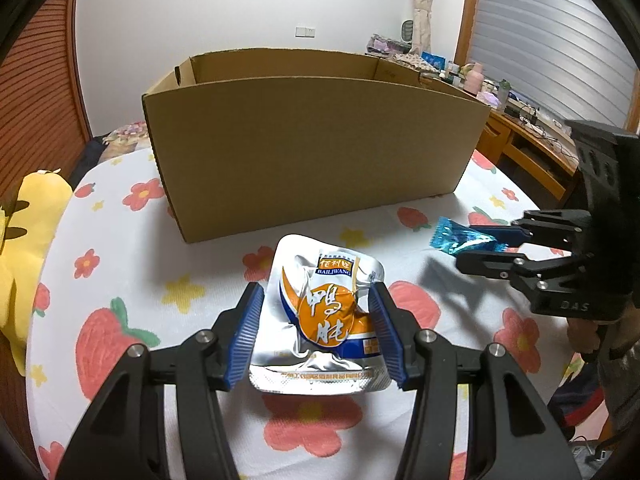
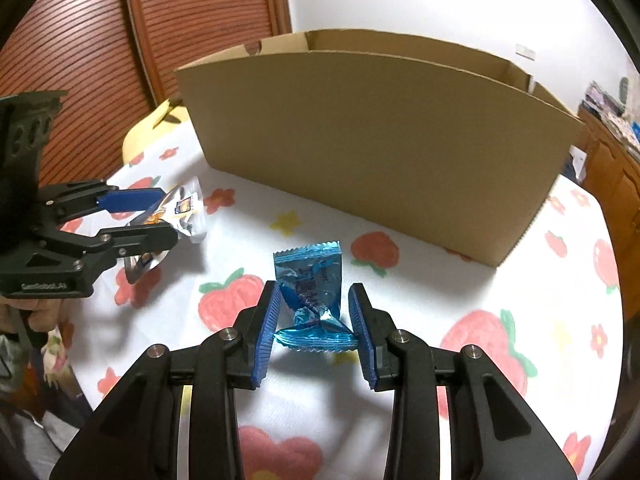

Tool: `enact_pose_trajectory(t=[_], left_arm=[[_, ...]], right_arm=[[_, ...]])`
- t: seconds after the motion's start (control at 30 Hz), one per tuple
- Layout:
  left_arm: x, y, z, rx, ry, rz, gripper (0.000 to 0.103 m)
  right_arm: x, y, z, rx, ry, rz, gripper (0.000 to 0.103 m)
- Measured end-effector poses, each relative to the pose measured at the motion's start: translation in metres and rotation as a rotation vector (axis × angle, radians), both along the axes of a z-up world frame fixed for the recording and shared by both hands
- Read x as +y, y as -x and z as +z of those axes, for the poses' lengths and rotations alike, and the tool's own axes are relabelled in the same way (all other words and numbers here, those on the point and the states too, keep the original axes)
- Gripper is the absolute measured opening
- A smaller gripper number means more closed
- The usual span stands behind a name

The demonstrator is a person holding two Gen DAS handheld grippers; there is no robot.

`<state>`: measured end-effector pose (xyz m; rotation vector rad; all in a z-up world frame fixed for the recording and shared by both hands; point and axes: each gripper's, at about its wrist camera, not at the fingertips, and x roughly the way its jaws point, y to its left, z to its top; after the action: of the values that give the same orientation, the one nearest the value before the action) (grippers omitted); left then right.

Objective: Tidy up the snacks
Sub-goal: 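Grasp the orange-and-silver pouch with the left tool while the right tool grasps the teal candy, then carry both snacks over the box and open both tools to drop them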

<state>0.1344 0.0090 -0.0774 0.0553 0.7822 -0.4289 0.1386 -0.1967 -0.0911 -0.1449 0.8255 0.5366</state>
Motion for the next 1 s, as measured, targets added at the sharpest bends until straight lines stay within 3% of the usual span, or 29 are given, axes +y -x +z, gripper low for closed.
enact_pose_trajectory(t=[0.57,1.0], left_arm=[[-0.006,0.004,0.011,-0.030,0.032,-0.002,0.053],[-0.011,-0.023,0.073,-0.152,0.046,-0.007,0.053]], right_arm=[[-0.038,0.029,0.000,-0.030,-0.082,-0.114,0.035],[-0.042,0.016,0.068,-0.185,-0.102,-0.118,0.035]])
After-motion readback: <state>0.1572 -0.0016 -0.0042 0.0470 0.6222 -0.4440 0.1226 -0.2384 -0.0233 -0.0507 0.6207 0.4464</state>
